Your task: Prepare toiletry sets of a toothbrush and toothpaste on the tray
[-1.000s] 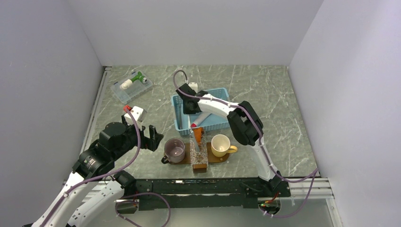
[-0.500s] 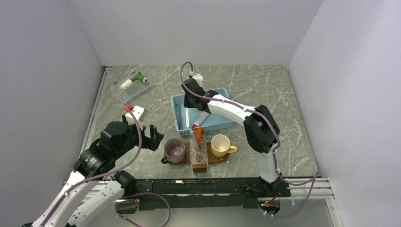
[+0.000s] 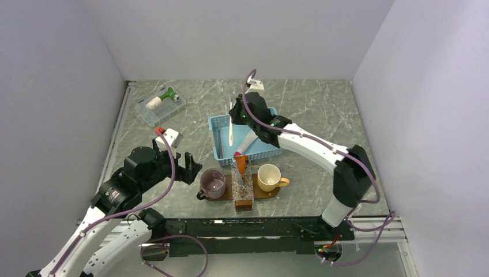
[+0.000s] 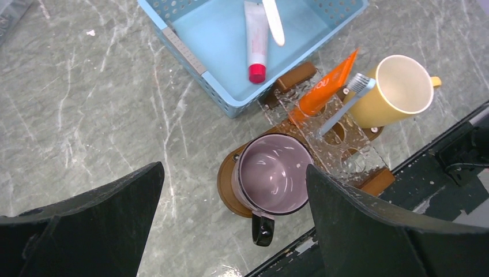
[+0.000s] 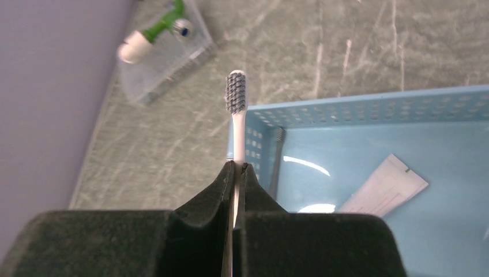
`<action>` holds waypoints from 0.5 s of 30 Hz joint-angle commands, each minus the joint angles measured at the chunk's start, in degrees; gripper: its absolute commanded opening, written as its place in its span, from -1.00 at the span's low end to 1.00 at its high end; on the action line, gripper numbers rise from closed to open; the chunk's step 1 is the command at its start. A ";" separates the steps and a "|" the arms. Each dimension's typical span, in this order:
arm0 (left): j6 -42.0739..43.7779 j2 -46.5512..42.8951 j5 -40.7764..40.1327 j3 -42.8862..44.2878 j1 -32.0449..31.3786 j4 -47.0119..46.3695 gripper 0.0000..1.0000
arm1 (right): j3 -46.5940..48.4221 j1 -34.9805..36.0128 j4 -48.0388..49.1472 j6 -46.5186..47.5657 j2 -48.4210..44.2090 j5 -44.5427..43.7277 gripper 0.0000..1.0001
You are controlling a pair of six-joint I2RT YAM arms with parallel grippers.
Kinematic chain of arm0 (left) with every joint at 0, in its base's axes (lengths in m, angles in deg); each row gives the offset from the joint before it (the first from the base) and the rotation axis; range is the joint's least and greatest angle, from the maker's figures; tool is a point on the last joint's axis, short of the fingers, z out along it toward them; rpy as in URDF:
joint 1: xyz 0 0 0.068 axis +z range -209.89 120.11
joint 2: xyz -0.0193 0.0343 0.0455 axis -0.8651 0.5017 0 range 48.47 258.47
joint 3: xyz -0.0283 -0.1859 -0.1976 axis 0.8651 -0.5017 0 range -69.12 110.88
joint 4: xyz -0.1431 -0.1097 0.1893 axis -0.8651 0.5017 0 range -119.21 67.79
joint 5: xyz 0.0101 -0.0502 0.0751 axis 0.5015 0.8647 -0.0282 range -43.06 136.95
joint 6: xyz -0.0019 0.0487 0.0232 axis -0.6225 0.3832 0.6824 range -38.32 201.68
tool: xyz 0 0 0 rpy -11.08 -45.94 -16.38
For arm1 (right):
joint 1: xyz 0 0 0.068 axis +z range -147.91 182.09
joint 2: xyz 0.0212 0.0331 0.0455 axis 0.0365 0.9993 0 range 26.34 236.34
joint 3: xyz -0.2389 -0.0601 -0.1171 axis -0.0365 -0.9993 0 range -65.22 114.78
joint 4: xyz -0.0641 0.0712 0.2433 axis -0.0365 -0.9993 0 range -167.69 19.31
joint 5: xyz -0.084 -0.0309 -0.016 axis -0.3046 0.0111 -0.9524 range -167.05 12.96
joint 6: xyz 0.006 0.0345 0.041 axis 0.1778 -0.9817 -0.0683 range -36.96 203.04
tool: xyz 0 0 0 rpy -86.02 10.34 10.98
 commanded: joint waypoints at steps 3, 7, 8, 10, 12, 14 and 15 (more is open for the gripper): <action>-0.61 0.05 5.22 2.95 0.28 -4.45 0.98 | -6.47 0.36 10.76 1.33 -10.77 4.66 -1.00; -1.76 0.78 8.02 5.43 0.29 -4.99 0.98 | -10.17 0.49 14.10 0.27 -16.46 9.40 -1.00; -2.19 0.96 8.93 6.10 0.34 -5.33 0.98 | -11.18 0.53 15.06 -0.20 -17.73 10.83 -1.00; -3.22 1.12 11.05 7.12 0.27 -6.38 0.98 | -13.08 0.72 17.12 -1.28 -19.94 14.39 -1.00; -4.32 1.16 13.40 7.76 0.27 -7.82 0.98 | -14.84 1.08 19.17 -2.48 -21.87 17.47 -1.00; -5.64 1.45 16.14 8.23 0.31 -9.32 0.98 | -16.60 1.28 21.85 -4.17 -23.37 20.63 -1.00; -6.39 1.62 18.06 8.43 0.34 -10.04 0.98 | -17.38 1.48 23.17 -5.00 -24.09 21.98 -1.00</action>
